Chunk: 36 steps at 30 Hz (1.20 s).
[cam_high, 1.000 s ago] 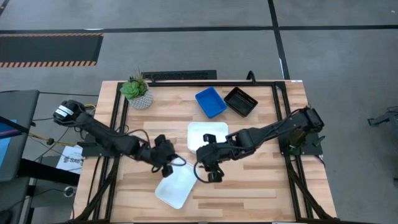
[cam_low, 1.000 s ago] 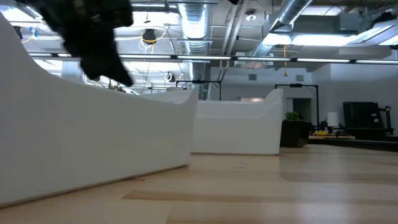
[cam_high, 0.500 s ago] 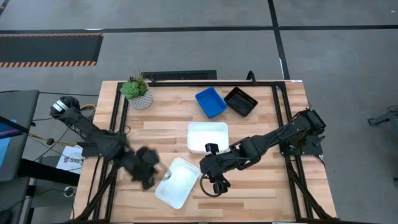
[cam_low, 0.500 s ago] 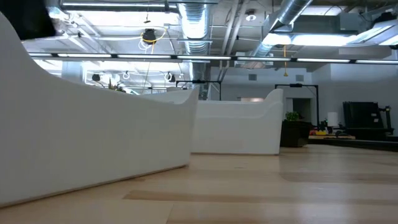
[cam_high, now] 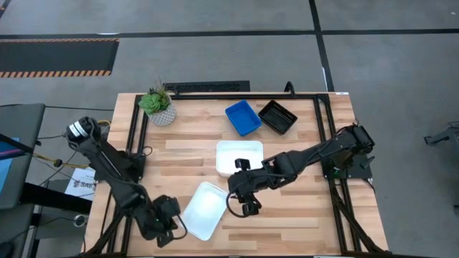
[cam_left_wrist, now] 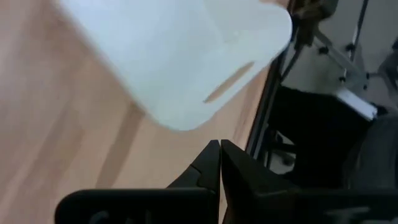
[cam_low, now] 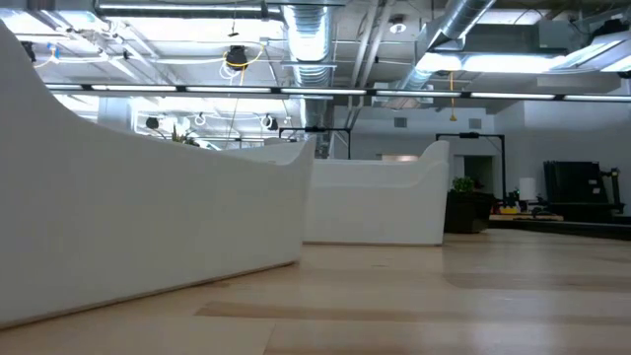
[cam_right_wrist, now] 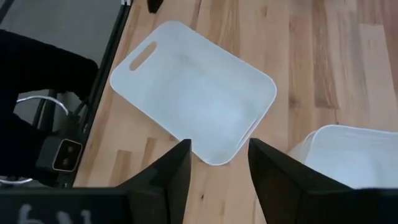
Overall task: Stack baskets by color
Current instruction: Stack the white bin on top of the stacked white bins
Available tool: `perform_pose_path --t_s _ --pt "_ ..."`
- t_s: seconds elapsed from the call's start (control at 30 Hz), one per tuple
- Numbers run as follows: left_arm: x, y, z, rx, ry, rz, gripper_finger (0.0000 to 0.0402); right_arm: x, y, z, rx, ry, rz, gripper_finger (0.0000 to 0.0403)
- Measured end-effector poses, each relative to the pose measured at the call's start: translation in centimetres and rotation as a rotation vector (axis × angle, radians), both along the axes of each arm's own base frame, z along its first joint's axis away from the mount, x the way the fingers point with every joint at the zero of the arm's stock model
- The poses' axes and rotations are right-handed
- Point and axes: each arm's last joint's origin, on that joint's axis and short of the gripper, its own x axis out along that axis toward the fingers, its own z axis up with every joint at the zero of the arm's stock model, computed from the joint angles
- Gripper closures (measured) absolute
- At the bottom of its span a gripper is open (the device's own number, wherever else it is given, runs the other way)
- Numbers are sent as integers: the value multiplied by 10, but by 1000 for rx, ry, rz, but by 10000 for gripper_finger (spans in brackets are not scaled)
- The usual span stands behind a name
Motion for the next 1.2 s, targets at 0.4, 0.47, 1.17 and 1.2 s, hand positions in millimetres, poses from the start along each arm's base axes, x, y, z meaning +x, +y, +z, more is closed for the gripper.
perform_pose_path --t_s 0.4,0.47,1.17,1.2 --pt "19 8 -10 42 -40 -59 402 3 1 3 -19 -51 36 218" --pt "18 13 -18 42 1 -52 401 2 2 3 -21 -46 38 218" --pt "-22 27 -18 424 90 87 401 0 5 -3 -25 -20 44 227" --pt "-22 27 -15 451 87 72 401 -1 5 -4 -27 -14 44 227"
